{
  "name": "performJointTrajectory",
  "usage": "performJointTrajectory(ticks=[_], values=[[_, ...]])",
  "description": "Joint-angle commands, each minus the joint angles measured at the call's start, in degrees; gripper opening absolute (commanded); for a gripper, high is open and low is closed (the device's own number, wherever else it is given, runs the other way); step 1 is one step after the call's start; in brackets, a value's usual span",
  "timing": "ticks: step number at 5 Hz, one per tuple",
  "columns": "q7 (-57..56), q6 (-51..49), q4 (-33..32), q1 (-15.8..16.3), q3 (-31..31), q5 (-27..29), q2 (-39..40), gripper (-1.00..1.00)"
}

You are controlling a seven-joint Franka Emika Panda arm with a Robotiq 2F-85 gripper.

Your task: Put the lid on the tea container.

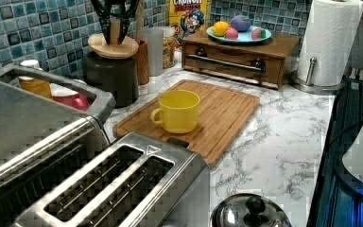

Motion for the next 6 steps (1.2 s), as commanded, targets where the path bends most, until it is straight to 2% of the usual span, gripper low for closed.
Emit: performJointTrajectory(ticks=[1,3,4,5,6], values=[[2.26,0.72,16.89,1.49,0.94,1.05,-0.55,-1.00],[4.21,-3.51,21.58,3.57,-0.59,-2.09,3.66,-1.00],[3.31,-7.45,26.33,4.15,-2.22,-2.39,6.69,-1.00],[3.91,-10.82,31.13,3.20,-1.33,-1.49,10.30,-1.00],[3.48,-14.12,35.17,3.57,-1.51,-1.53,12.66,-1.00]])
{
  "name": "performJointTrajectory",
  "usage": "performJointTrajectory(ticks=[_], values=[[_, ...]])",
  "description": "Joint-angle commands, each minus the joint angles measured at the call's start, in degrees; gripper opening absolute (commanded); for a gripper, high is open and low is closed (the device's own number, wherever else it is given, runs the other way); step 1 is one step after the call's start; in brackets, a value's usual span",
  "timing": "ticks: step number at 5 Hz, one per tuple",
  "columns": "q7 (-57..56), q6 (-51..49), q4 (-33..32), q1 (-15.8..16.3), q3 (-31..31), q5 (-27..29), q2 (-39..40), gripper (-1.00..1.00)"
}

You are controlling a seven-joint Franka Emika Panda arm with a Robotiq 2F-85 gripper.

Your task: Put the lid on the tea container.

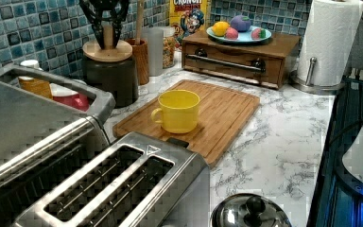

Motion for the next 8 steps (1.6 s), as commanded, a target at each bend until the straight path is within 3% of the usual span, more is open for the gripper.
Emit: performJointTrajectory(ticks=[1,2,3,8], values=[[4.39,-5.37,19.51,0.99,0.19,1.16,1.51,1.00],[4.25,-1.79,13.63,0.96,0.12,1.05,-2.25,1.00],[4.50,-1.63,12.65,0.80,-0.08,1.48,-3.50,1.00],[6.02,-4.63,14.29,1.31,-0.72,0.18,-3.05,1.00]])
